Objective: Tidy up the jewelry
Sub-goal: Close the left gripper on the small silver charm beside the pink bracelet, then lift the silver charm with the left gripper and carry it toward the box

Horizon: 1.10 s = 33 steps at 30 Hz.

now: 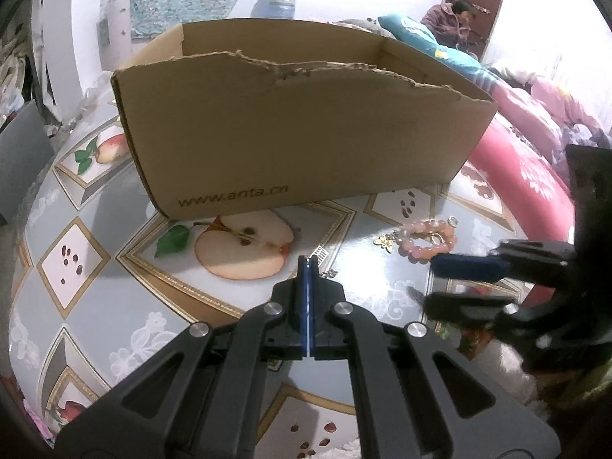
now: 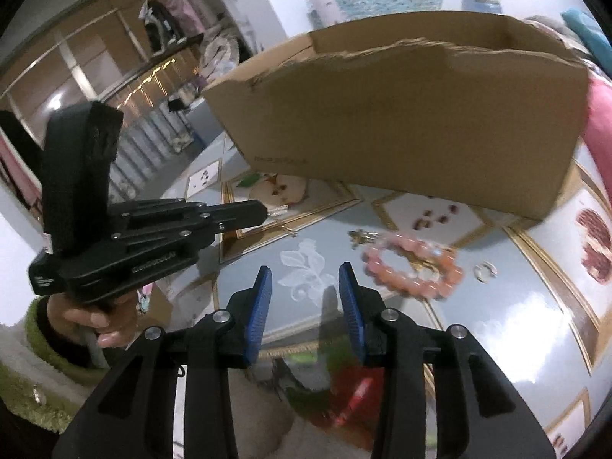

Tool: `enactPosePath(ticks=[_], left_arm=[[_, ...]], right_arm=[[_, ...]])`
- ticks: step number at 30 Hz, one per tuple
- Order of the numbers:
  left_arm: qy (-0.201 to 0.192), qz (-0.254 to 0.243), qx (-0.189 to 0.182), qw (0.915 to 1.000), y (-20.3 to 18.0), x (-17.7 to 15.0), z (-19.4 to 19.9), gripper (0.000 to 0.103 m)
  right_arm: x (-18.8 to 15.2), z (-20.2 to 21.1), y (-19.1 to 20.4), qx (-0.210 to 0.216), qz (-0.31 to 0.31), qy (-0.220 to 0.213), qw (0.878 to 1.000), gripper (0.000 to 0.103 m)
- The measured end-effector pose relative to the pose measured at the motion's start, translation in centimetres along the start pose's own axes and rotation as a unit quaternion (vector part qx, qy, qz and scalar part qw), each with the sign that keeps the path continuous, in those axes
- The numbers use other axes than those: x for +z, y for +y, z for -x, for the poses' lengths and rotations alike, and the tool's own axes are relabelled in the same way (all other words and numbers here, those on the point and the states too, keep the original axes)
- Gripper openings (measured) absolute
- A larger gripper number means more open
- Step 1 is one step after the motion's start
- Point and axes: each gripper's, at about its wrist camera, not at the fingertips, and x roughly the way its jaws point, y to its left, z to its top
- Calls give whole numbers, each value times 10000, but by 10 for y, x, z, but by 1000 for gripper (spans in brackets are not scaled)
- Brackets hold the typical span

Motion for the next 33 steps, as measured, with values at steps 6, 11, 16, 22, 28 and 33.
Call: enactPosePath(ticks=[6, 11, 16, 22, 28, 33], left_arm=[[-41, 44, -31, 10000, 4, -1, -3, 0], [-46, 144, -75, 9999, 10, -2, -5, 0], [-38, 172, -115, 9998, 13, -2, -8, 0], [-40, 160, -126, 9998, 14, -3, -10, 0], [-25, 167, -130, 9998, 15, -4, -11, 0], [-8, 184, -115, 9998, 15, -5, -12, 0]], right_arm=[[11, -18, -11, -299, 3, 173, 9994, 26], [22, -19, -24, -725, 19, 140, 9973, 26], [21, -20, -14, -635, 205, 197, 9976, 26], [19, -26, -2, -820, 456, 266, 9952, 26], [24, -31, 0, -771, 531, 220, 9954, 26], [24, -32, 4, -718, 625, 248, 9952, 24]])
